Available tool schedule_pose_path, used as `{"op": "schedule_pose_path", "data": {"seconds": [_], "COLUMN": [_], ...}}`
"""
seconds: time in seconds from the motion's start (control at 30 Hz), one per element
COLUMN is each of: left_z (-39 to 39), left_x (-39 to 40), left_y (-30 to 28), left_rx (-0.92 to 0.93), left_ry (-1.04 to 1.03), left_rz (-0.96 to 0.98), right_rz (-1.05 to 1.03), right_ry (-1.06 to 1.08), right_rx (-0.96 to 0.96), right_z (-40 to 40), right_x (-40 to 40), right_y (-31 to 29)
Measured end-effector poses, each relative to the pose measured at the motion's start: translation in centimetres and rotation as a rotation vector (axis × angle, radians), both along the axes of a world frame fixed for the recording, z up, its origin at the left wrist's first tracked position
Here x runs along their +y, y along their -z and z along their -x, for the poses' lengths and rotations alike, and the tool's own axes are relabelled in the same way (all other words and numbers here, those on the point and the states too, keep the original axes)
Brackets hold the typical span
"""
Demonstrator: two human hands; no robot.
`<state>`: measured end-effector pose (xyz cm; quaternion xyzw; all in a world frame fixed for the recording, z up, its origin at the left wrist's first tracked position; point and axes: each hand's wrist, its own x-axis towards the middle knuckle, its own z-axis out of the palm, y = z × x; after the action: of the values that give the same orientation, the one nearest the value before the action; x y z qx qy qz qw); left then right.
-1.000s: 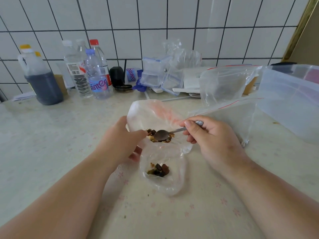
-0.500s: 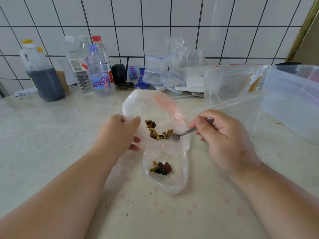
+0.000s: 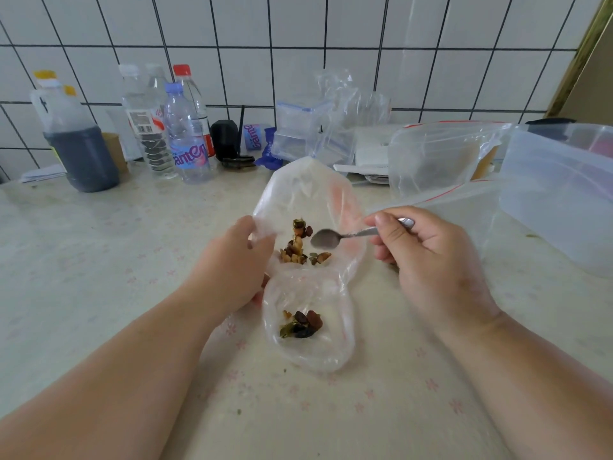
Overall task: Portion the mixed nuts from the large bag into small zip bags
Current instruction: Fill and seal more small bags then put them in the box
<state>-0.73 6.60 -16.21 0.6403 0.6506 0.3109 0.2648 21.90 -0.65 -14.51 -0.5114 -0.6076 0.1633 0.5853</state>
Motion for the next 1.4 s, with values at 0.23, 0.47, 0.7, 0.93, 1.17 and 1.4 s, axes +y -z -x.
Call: {"op": "schedule_pose_path", "data": {"seconds": [0.23, 0.47, 0.7, 0.93, 1.17, 1.4], "left_z": [-0.3, -0.1, 0.0, 0.0, 0.3, 0.1], "left_x": [-0.5, -0.4, -0.3, -0.6, -0.3, -0.6], "left_y": [-0.7, -0.5, -0.3, -0.2, 0.0, -0.3], "left_rx": [0.026, 0.035, -0.084, -0.043, -0.079, -0.173], "left_ry": [0.058, 0.064, 0.011, 0.057, 0.089, 0.027], "left_rz": [-0.028, -0.040, 0.040, 0.037, 0.020, 0.077], "right_rz": [0.031, 0.159, 0.199, 0.403, 0.483, 0.413], "right_ry": [0.044, -0.026, 0.077, -0.052, -0.018, -0.013], "right_rx": [-0.087, -0.003, 0.096, 0.390, 0.614, 0.728], "right_z": [0.0, 0.0, -0.4, 0.5, 0.6, 0.3], "right_x": [1.0, 1.5, 1.5, 2.2, 2.3, 2.2], "right_y": [0.7, 1.0, 0.5, 1.1, 0.9, 0.2]}}
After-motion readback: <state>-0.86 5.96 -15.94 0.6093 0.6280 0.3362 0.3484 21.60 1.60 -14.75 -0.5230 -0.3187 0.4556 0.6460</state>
